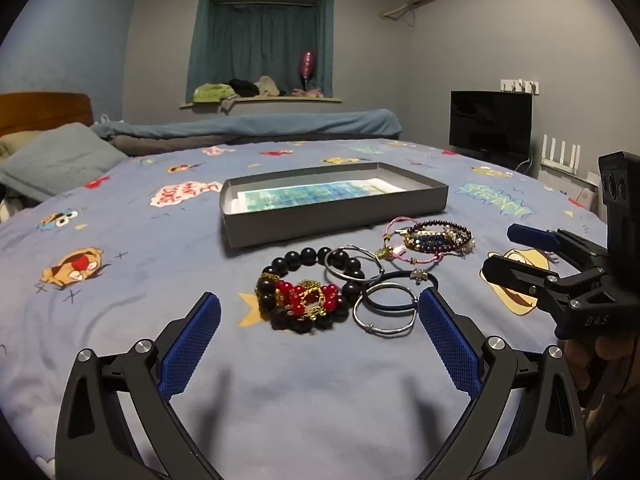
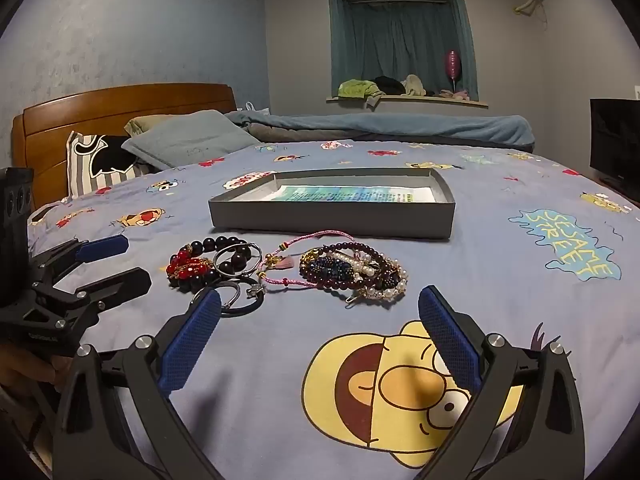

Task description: Organize jewelry

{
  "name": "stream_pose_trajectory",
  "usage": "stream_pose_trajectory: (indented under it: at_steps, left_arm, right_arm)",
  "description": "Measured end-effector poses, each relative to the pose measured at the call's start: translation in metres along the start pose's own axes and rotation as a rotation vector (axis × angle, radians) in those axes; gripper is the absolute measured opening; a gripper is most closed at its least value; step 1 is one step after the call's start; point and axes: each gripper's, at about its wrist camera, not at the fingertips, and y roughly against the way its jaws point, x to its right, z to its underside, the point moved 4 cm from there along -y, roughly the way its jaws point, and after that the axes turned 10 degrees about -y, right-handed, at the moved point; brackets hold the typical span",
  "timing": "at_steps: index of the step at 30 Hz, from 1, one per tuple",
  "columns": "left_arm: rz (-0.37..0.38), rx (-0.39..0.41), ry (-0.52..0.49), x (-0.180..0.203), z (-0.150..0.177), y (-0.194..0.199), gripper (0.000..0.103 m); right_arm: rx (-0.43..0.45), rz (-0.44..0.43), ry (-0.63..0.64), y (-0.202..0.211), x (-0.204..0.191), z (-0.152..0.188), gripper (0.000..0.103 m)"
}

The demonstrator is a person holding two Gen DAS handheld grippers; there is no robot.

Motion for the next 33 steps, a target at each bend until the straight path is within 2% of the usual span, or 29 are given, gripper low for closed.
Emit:
stream_pose_trajectory:
  at_steps: [33]
  left_arm:
    - [0.007, -0.016, -0.009, 0.0010, 0.0037, -0.0036, 0.098]
  right_arm:
    - [-0.003, -0.004, -0.006, -0.0035, -0.0006, 0.0014, 0.098]
